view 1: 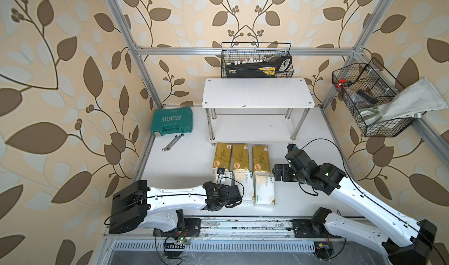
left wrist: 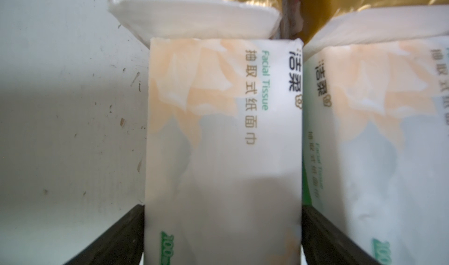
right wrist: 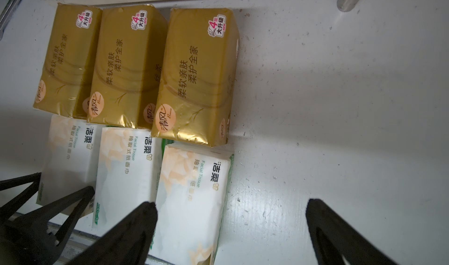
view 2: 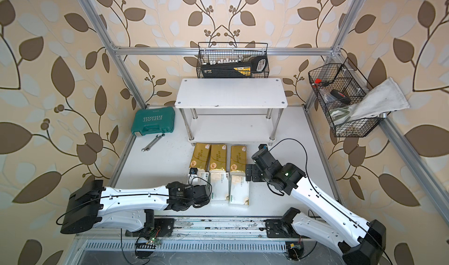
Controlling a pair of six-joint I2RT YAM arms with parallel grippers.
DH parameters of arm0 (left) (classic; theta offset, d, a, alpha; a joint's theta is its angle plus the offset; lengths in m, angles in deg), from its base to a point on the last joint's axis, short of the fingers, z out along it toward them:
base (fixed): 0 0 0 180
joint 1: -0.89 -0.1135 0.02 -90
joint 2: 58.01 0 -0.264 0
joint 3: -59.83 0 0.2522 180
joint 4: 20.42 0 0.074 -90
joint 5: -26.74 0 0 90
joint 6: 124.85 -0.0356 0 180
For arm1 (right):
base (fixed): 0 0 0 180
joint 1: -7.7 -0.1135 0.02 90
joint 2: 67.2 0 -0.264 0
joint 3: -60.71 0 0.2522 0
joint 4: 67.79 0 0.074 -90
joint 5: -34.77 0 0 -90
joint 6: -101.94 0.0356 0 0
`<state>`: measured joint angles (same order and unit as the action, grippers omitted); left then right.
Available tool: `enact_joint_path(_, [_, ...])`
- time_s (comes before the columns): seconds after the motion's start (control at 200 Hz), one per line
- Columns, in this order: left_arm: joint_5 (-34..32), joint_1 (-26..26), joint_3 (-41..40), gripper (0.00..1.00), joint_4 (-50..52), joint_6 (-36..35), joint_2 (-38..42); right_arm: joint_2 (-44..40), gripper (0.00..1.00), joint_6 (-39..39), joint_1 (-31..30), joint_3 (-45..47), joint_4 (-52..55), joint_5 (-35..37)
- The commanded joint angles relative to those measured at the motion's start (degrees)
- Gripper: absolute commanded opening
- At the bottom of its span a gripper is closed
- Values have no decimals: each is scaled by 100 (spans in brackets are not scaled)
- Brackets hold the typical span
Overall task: Place the tissue boxes on the shelf by color
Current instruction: Pick up the box of tissues from the center of the board.
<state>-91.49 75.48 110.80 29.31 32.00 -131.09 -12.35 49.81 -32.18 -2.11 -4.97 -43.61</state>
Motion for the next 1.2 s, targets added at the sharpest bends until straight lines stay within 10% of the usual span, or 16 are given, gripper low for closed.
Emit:
enact_joint_path(0.0, [210, -79, -44, 99, -6, -142, -150, 61, 99, -86, -29, -200, 67, 95])
enact_joint_path(0.745, [150, -195, -229, 82, 471, 147, 402, 197, 99, -113, -29, -291, 41, 64])
enact_joint_path(1.195, [-825, -181, 1350, 81, 1634, -468, 1200, 137, 99, -43, -46, -184, -715, -464])
